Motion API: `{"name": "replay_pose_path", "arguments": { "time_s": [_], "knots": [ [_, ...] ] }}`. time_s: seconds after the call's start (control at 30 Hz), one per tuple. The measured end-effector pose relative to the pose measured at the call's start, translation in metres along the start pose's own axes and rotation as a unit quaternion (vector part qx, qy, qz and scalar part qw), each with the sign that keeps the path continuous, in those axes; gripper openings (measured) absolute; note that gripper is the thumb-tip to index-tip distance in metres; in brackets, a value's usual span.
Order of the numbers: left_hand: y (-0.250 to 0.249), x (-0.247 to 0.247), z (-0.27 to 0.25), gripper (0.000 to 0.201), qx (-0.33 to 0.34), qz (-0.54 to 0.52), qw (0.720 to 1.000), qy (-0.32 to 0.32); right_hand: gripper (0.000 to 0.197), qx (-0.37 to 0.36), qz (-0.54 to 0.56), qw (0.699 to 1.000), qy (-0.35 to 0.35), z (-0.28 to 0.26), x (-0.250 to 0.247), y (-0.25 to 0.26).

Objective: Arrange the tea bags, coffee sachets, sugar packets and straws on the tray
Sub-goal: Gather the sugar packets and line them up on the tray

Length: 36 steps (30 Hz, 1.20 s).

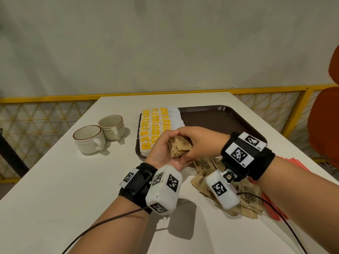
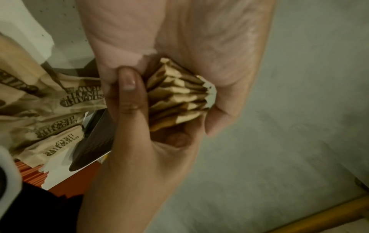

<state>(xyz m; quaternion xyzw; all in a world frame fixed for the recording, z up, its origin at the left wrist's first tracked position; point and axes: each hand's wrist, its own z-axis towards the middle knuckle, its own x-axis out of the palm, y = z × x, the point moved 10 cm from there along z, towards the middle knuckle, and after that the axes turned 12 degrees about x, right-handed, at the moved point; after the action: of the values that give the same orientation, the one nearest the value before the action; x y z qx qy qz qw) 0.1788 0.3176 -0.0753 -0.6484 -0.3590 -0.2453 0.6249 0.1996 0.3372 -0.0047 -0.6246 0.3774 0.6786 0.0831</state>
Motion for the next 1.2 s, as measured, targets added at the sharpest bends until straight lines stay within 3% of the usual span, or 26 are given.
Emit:
{"name": "replay_pose_path", "arguments": {
  "time_s": [0.13, 0.27, 0.4, 0.5, 0.57, 0.63, 0.73, 0.87, 1.0, 1.2],
  "knots": [
    [-0.002, 0.006, 0.0, 0.061, 0.027, 0.008, 0.998, 0.051, 0.067, -0.021, -0.016, 0.999, -0.038, 0.0, -0.01, 0.005],
    [-0.001, 0.008, -0.001, 0.034, 0.018, 0.012, 0.999, 0.048, 0.074, -0.007, -0.122, 0.991, -0.045, 0.002, -0.005, 0.007],
    [0.001, 0.008, -0.002, 0.073, -0.004, 0.013, 0.999, 0.041, 0.065, -0.007, -0.12, 0.992, -0.045, 0.0, -0.005, 0.01],
    [0.001, 0.005, -0.002, 0.084, 0.01, -0.014, 0.999, 0.046, 0.063, -0.017, -0.039, 0.998, -0.049, -0.002, -0.01, 0.01],
    [-0.005, 0.007, -0.002, 0.071, 0.052, -0.011, 0.997, 0.058, 0.061, -0.034, 0.0, 0.998, -0.049, -0.001, -0.013, 0.011],
    [-0.011, 0.013, -0.003, 0.045, 0.092, 0.025, 0.992, 0.077, 0.059, -0.048, 0.017, 0.997, -0.051, -0.002, -0.017, 0.013],
    [-0.017, 0.017, -0.003, 0.023, 0.112, 0.063, 0.988, 0.08, 0.065, -0.048, 0.031, 0.997, -0.053, -0.006, -0.024, 0.011],
    [-0.022, 0.008, -0.002, 0.04, 0.093, 0.091, 0.988, 0.081, 0.071, -0.053, 0.014, 0.997, -0.046, -0.013, -0.034, 0.003],
    [-0.018, 0.007, -0.005, 0.025, 0.052, 0.122, 0.986, 0.098, 0.045, -0.075, 0.033, 0.996, -0.028, -0.02, -0.042, 0.002],
    [-0.008, 0.011, -0.009, 0.036, 0.024, 0.141, 0.983, 0.114, 0.019, -0.089, 0.07, 0.993, -0.03, -0.024, -0.048, 0.006]
  ]
}}
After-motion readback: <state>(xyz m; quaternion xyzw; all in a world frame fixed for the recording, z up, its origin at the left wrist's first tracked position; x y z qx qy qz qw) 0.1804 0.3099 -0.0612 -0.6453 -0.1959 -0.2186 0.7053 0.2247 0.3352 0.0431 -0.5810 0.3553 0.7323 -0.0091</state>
